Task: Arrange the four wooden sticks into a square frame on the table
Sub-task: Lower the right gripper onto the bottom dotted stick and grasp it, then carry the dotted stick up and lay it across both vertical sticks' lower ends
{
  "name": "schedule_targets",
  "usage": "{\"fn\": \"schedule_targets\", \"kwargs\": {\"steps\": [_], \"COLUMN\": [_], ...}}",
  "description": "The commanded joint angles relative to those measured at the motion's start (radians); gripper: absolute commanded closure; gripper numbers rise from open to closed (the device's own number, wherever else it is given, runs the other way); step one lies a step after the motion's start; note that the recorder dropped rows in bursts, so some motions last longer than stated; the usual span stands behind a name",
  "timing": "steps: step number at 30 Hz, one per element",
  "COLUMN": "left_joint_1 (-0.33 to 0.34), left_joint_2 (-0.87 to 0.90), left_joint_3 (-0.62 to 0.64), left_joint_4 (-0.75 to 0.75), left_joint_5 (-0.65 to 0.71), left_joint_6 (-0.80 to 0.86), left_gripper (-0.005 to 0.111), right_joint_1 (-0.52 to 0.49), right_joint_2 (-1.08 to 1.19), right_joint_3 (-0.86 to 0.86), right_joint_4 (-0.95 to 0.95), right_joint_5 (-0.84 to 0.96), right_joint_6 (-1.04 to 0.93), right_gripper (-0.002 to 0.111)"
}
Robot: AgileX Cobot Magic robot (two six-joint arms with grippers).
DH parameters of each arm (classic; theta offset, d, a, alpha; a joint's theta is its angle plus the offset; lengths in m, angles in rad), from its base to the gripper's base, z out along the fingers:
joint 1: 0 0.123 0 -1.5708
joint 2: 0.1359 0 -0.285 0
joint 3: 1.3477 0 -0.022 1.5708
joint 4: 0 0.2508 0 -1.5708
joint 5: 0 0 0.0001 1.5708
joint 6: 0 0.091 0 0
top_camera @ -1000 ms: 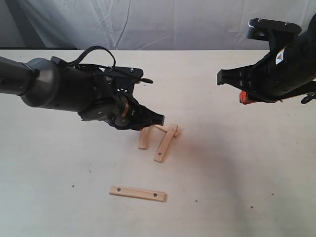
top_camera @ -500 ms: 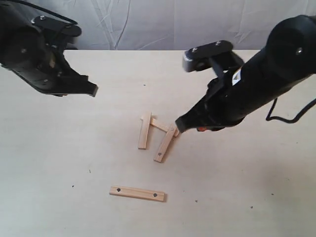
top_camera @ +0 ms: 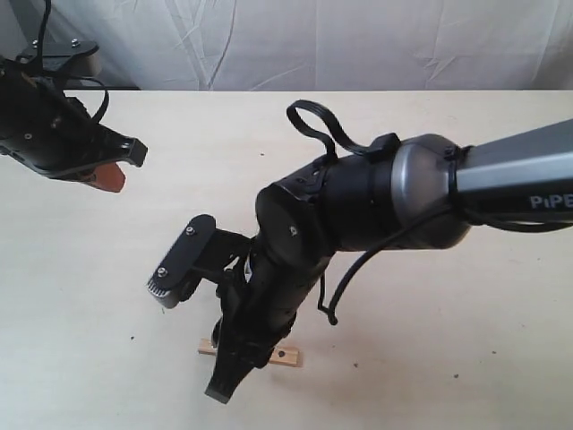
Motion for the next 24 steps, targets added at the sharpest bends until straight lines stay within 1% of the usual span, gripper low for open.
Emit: {"fn": "schedule_targets", "kwargs": {"steps": [1, 4, 6, 8, 9, 11, 12, 14, 15, 17, 19, 24], "left_joint_1": [0.006, 0.006, 0.006, 0.006, 0.006, 0.006, 0.006, 0.006, 0.006, 0.006, 0.006, 0.006], "left_joint_2": [-0.009, -0.009, -0.009, -0.009, -0.009, -0.009, -0.009, -0.009, -0.009, -0.009, -0.009, -0.009], "left_joint_3": [-0.003, -0.003, -0.003, -0.003, -0.003, -0.003, -0.003, -0.003, -0.003, -0.003, -0.003, -0.003], "left_joint_4": [-0.03, -0.03, -0.03, -0.03, -0.03, -0.03, -0.03, -0.03, -0.03, -0.03, -0.03, -0.03], "left_joint_5": [-0.013, -0.015, -0.015, -0.015, -0.017, -0.019, -0.019, -0.026, -0.027, -0.027, -0.029, -0.038], "left_joint_6": [0.002, 0.002, 0.002, 0.002, 0.002, 0.002, 0.002, 0.002, 0.002, 0.002, 0.002, 0.002], "left_gripper": [0.107, 0.107, 0.107, 0.107, 0.107, 0.107, 0.107, 0.107, 0.107, 0.107, 0.107, 0.107], "right_joint_1": [0.002, 0.002, 0.002, 0.002, 0.002, 0.002, 0.002, 0.002, 0.002, 0.002, 0.002, 0.002], "right_joint_2": [0.022, 0.044, 0.053, 0.057, 0.06, 0.06, 0.06, 0.073, 0.093, 0.132, 0.155, 0.213], "right_joint_3": [-0.006, -0.006, -0.006, -0.006, -0.006, -0.006, -0.014, -0.074, -0.14, -0.215, -0.225, -0.225], "right_joint_4": [-0.011, -0.021, -0.039, -0.052, -0.068, -0.075, -0.075, -0.075, -0.074, -0.081, -0.128, -0.143], "right_joint_5": [-0.055, -0.055, -0.06, -0.069, -0.077, -0.076, -0.061, 0.052, 0.136, 0.229, 0.258, 0.25], "right_joint_6": [-0.01, -0.01, -0.01, -0.01, -0.01, -0.01, -0.01, -0.01, -0.01, -0.014, -0.027, -0.053], "right_gripper": [0.058, 0.07, 0.074, 0.072, 0.068, 0.063, 0.063, 0.063, 0.063, 0.063, 0.063, 0.063]}}
